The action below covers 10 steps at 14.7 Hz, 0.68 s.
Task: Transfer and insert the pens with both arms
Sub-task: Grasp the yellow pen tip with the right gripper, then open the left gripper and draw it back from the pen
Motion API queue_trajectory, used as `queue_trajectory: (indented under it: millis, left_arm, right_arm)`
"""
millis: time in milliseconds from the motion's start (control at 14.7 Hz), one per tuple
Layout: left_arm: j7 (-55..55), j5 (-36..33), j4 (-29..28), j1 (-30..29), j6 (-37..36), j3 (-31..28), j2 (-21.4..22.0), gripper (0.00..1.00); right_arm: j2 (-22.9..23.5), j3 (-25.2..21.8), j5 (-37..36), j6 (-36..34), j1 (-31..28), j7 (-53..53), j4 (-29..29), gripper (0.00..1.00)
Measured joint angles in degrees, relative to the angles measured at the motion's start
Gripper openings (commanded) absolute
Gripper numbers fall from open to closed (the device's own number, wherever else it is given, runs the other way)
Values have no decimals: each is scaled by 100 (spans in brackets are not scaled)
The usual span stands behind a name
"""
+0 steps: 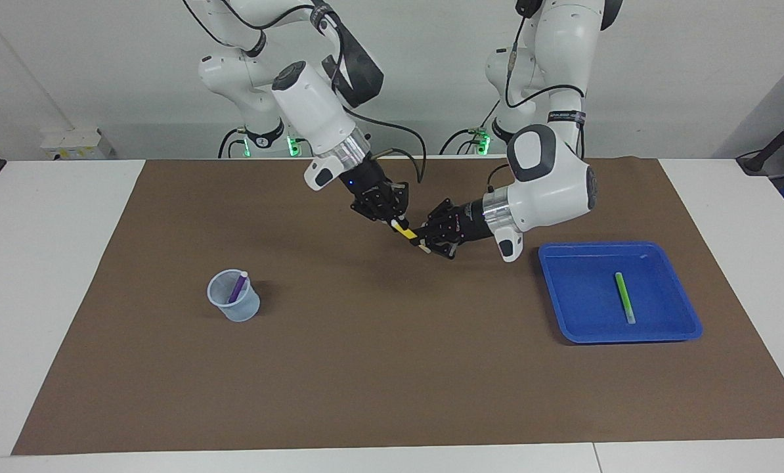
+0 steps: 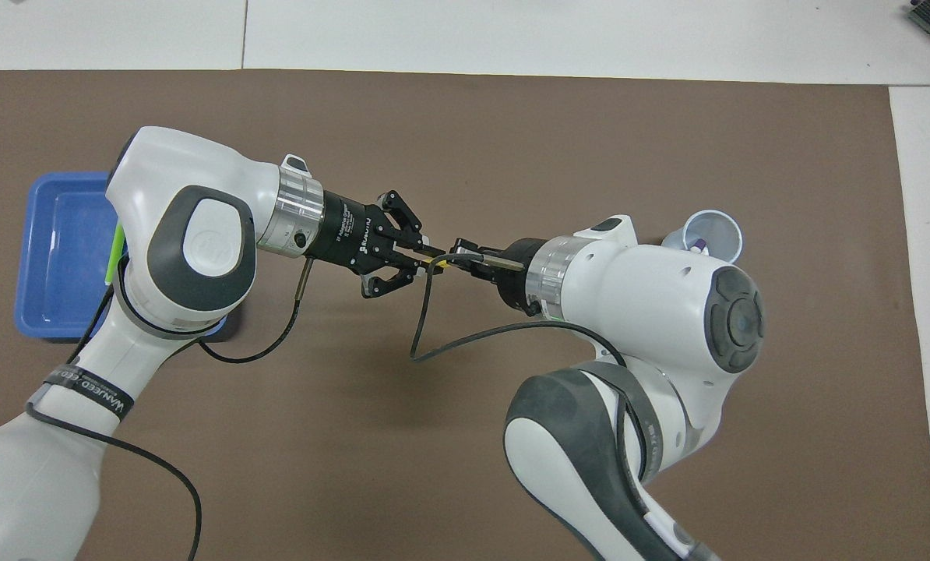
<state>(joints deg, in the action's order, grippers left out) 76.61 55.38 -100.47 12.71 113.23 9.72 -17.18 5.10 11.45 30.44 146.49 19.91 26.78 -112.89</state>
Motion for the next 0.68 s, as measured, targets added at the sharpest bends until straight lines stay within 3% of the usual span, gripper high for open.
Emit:
queue_trajectory:
  millis: [136,204,272,340,679]
  left_arm:
    - [6,2,0,3,24,2,0,0]
    - [11,2,0,10,39,2,0,35]
    - [15,2,-1,18,55,0,0,58]
    - [15,-6,-6,29,58,-1,0,100]
    - [3,-163,-15,61,57,5,80,100]
  right_arm:
    - [11,-3,0,0,-2,-30,14,0]
    - [12,-6,0,0,-3,-31,14,0]
    - [13,-9,0,0,-4,-34,14,0]
    - [14,-11,-4,0,-5,-45,17,0]
    - [14,-42,-6,0,-23,-256,33,0]
